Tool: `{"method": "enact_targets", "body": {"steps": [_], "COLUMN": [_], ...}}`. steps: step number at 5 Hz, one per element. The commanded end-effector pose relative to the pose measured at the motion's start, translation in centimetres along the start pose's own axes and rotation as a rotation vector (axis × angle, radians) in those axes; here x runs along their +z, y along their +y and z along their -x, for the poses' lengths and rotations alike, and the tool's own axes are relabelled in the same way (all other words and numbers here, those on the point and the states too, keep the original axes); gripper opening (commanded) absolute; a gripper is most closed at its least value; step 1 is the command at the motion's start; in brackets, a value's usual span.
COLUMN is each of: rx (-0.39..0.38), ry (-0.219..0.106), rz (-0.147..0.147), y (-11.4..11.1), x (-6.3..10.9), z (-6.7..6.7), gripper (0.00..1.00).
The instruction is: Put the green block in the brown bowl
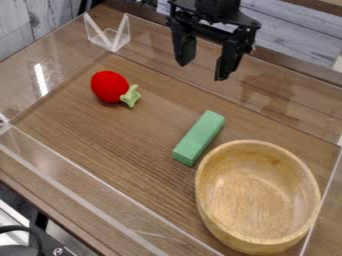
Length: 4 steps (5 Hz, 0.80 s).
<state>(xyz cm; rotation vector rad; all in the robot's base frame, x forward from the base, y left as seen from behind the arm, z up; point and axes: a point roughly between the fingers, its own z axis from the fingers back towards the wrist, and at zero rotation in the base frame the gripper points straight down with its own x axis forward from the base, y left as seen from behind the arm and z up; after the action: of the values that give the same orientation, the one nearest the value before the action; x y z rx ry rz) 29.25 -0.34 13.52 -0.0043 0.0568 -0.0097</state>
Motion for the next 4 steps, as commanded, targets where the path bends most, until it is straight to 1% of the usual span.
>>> {"method": "enact_targets", "body": {"steps": [1,2,3,4], "rx": [0.0,-0.005,-0.005,-0.004], "ry": [0.021,0.029,0.015,-0.003], "rz": [0.005,0.009,0.015,0.02], "y": [-0.1,-0.4,-0.8,-1.0], "x": [-1.6,-4.2,-6.0,-7.4], "z": [0.1,0.4,0.4,0.2], "gripper": [1.0,1.0,1.0,1.0]}}
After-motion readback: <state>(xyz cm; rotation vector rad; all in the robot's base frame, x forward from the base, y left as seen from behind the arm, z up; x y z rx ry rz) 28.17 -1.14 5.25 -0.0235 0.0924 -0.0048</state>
